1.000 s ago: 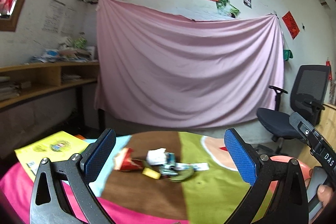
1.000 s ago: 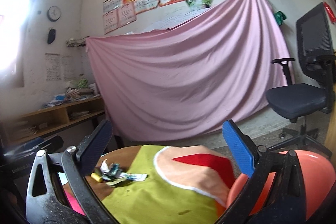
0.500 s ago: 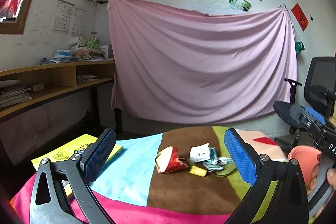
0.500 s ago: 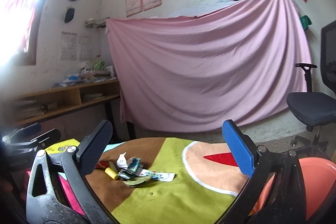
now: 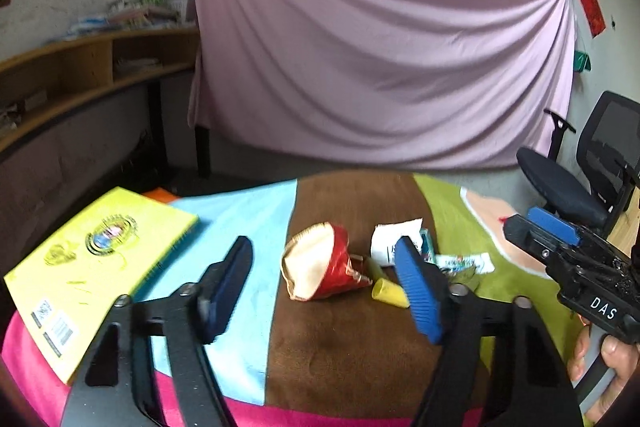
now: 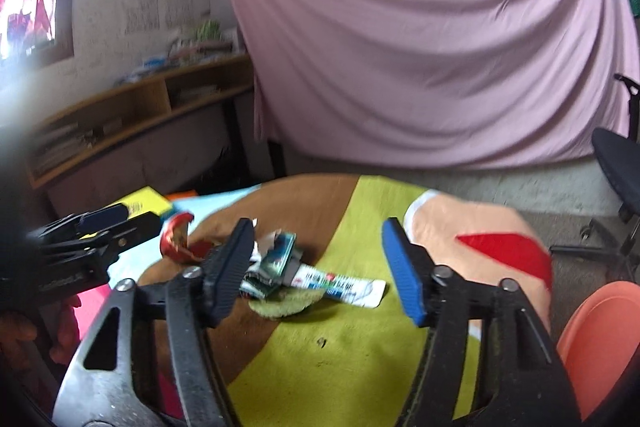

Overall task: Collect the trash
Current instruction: 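Grasp the red-and-white wrapper with the left tool while the right tool grasps the green packet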

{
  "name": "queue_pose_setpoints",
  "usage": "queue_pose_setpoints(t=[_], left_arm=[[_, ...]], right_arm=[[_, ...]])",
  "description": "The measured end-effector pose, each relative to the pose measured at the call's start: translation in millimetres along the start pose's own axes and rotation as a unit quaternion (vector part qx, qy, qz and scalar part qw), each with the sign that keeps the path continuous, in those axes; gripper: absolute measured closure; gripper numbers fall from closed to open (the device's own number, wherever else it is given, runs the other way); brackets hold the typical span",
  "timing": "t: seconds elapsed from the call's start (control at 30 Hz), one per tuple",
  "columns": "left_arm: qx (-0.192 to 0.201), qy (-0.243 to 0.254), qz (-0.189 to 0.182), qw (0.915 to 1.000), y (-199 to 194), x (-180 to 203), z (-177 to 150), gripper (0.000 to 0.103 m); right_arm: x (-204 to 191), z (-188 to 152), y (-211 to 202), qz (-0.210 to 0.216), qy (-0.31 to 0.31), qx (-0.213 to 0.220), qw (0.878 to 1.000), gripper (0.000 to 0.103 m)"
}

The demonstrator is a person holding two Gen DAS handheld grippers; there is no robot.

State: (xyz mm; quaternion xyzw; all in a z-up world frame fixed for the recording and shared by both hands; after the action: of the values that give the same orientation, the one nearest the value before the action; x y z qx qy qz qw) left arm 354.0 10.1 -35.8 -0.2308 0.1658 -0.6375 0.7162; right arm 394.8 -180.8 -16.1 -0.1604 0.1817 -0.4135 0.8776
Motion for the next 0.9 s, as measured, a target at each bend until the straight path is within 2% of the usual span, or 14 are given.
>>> queue_pose_setpoints(t=[0.07,0.23,0.27,0.47,0.63,0.77,0.9], left_arm=[[-0.017,0.001,-0.004,0.9998,7.6,1.3,-4.4,0.053],[-0.043,-0.002,-0.011,0.999,18.1,2.1,-11.2,0.063],[-0.048,-0.002,-0.012,0.9988,20.0,2.5,-12.5,0.069],[-0.055,0.006,-0.017,0.9983,22.7,4.9,-16.0,0.082],[-0.052,0.023,-0.005,0.9984,22.0,11.4,-18.0,0.085],[-0.052,0.019,-0.006,0.9984,21.6,10.5,-20.2,0.086],[-0.052,0.013,-0.005,0.9986,20.0,7.6,-20.2,0.086]], right_arm=[[-1.9,-4.9,12.5,0.017,0.006,-0.023,1.0,0.0],[-9.0,-23.2,36.5,0.049,0.022,-0.082,0.995,0.0],[-10.5,-24.2,38.6,0.055,0.026,-0.088,0.994,0.0],[-20.8,-37.5,48.2,0.082,0.035,-0.121,0.989,0.0],[-25.8,-45.5,56.1,0.085,0.034,-0.143,0.986,0.0],[-27.6,-48.7,61.1,0.09,0.034,-0.155,0.983,0.0],[-29.1,-48.0,60.0,0.091,0.032,-0.151,0.984,0.0]])
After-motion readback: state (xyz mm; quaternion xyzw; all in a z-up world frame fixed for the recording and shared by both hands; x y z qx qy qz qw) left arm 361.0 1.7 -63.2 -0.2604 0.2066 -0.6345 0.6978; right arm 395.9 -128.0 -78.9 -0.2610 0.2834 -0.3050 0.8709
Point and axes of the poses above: each gripper's, at about its wrist camera, not at the fingertips, and y roughly the way its jaws point, x to its right, z to its top, the point moved 10 cm from there along y, roughly the way its jaws point, and after that the axes turned 9 degrees about z, right-handed, at the moved point
